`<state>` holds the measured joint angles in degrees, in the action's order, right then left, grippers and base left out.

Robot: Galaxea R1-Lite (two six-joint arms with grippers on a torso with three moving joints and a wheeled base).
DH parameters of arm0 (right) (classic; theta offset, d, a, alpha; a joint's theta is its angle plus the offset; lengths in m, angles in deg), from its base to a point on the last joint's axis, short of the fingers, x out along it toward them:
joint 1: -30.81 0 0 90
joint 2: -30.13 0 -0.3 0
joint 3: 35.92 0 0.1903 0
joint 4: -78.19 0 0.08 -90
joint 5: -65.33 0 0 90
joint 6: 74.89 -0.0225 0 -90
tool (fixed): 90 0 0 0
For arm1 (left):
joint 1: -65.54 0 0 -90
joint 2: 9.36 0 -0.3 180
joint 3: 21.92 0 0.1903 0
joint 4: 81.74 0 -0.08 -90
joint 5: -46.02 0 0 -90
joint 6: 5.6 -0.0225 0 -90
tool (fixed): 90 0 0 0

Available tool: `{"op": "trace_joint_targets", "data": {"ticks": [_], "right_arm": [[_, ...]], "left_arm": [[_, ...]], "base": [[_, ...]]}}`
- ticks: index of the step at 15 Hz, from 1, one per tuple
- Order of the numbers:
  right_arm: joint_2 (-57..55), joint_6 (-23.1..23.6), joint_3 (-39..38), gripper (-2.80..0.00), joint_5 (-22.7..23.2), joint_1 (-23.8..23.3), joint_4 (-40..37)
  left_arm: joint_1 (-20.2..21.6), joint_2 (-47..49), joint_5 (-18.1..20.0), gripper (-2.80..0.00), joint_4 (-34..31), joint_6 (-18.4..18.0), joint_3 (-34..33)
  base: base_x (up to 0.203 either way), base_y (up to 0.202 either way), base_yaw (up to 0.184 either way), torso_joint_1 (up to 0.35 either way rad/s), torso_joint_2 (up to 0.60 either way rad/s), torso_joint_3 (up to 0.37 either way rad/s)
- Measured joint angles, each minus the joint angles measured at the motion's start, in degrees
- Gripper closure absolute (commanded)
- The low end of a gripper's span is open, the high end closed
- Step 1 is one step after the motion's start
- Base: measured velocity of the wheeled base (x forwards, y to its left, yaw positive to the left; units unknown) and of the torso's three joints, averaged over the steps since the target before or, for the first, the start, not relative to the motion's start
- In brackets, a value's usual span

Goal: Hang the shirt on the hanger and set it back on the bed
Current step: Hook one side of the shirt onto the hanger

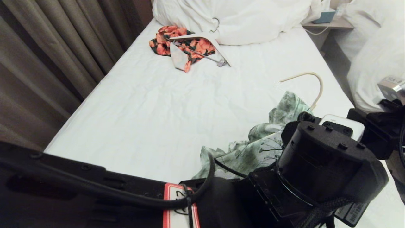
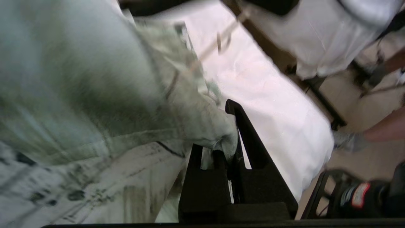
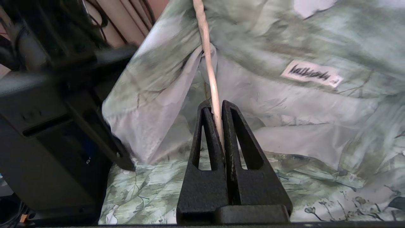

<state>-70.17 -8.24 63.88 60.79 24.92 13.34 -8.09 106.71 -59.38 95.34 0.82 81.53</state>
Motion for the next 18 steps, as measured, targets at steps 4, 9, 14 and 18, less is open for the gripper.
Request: {"op": "trace_joint_targets", "data": {"ticks": [4,9,14,18], "right_arm": [[0.89,-0.05,-0.28,0.00,0.04,-0.20,-0.02],[2.43,-0.11,-0.97,0.00,0.09,-1.01,-0.17],[4.45,-0.30,-1.19,0.00,0.11,-1.19,-0.21],[5.81,-0.41,-1.00,0.00,0.09,0.83,-0.18]], "left_arm": [[-0.58,-0.17,-2.39,-2.80,0.26,-2.40,-0.32],[-1.37,-1.85,-3.60,-2.80,0.22,-2.51,-6.47],[-1.46,-10.71,-3.81,-2.80,3.11,-2.28,-28.83],[-0.74,-19.85,-6.33,0.00,5.13,-2.65,-41.28]], "base": [[0.000,0.000,0.000,0.000,0.00,0.000],[0.000,0.000,0.000,0.000,0.00,0.000],[0.000,0.000,0.000,0.000,0.00,0.000],[0.000,0.000,0.000,0.000,0.00,0.000]]}}
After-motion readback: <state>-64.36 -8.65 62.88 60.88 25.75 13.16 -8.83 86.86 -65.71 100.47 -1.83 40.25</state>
